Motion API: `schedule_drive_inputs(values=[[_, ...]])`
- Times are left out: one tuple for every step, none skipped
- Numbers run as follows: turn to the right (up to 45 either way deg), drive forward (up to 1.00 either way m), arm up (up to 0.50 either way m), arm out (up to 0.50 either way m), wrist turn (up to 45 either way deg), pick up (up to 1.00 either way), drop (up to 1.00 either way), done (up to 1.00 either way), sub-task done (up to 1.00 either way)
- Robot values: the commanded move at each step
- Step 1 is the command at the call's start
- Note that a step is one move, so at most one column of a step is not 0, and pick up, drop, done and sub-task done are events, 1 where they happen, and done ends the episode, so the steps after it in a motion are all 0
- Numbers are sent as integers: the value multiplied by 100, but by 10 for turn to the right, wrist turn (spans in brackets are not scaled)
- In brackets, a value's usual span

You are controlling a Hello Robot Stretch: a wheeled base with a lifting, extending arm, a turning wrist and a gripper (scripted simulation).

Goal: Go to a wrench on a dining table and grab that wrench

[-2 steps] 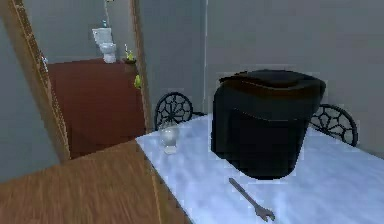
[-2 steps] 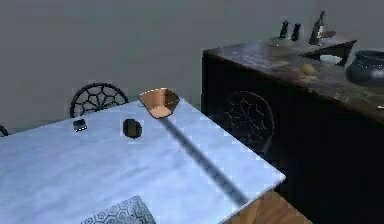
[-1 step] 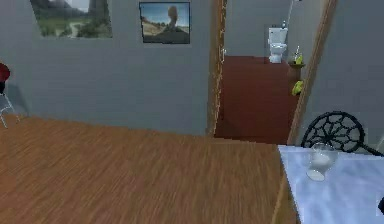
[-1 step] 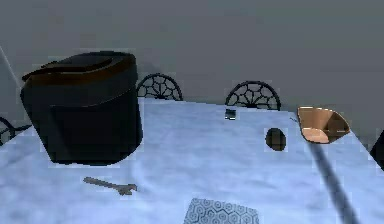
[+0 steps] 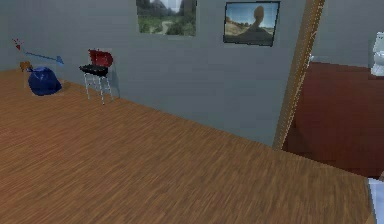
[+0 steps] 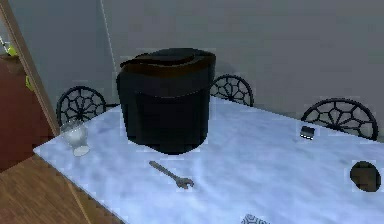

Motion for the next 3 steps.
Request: schedule_drive_inputs(values=[[0, 0, 50, 0, 0, 0, 0, 0, 0], [0, 0, 38, 0, 0, 0, 0, 0, 0], [0, 0, 0, 24, 0, 0, 0, 0, 0]])
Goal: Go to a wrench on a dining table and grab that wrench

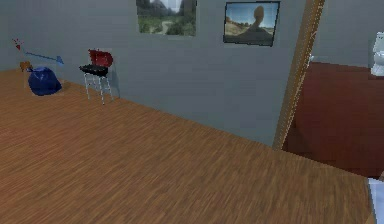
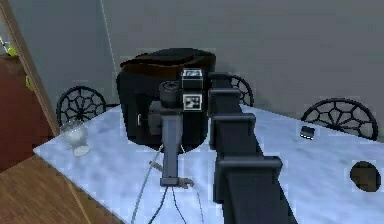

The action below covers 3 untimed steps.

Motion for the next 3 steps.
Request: schedule_drive_inputs(values=[[0, 0, 0, 0, 450, 0, 0, 0, 0], [0, 0, 0, 0, 450, 0, 0, 0, 0], [0, 0, 0, 0, 450, 0, 0, 0, 0]])
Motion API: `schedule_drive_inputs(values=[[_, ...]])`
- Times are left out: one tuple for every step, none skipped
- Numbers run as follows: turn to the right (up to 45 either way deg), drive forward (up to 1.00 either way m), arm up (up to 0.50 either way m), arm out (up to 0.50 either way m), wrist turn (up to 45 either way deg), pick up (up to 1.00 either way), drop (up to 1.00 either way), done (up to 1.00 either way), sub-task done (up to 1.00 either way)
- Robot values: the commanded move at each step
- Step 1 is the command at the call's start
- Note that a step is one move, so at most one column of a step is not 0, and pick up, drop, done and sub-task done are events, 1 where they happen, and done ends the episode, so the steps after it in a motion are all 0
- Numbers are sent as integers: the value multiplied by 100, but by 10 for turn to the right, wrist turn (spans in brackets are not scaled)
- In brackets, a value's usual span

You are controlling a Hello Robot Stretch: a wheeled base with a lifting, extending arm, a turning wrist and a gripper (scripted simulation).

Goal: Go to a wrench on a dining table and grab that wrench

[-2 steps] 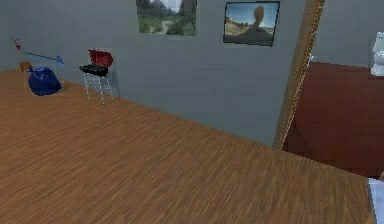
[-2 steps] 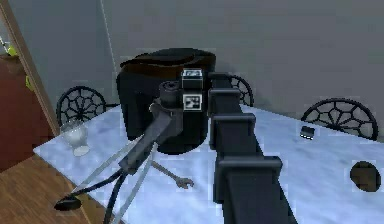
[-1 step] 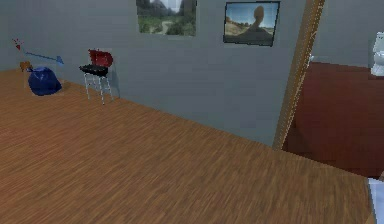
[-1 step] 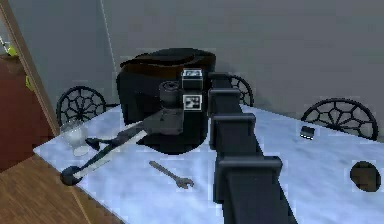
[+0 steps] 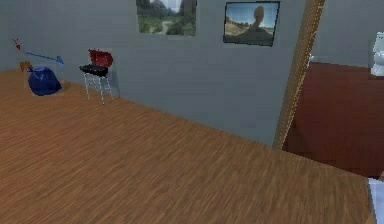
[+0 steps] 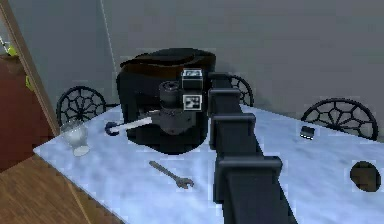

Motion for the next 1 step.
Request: schedule_drive_inputs(values=[[0, 0, 0, 0, 450, 0, 0, 0, 0]])
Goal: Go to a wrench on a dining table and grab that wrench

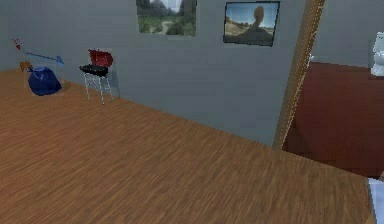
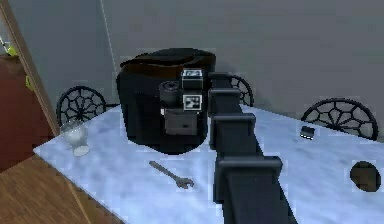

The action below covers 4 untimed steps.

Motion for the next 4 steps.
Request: schedule_drive_inputs(values=[[0, 0, 0, 0, 30, 0, 0, 0, 0], [0, 0, -30, 0, 0, 0, 0, 0, 0], [0, 0, 0, 0, 0, 100, 0, 0, 0], [0, 0, 10, 0, 0, 0, 0, 0, 0]])
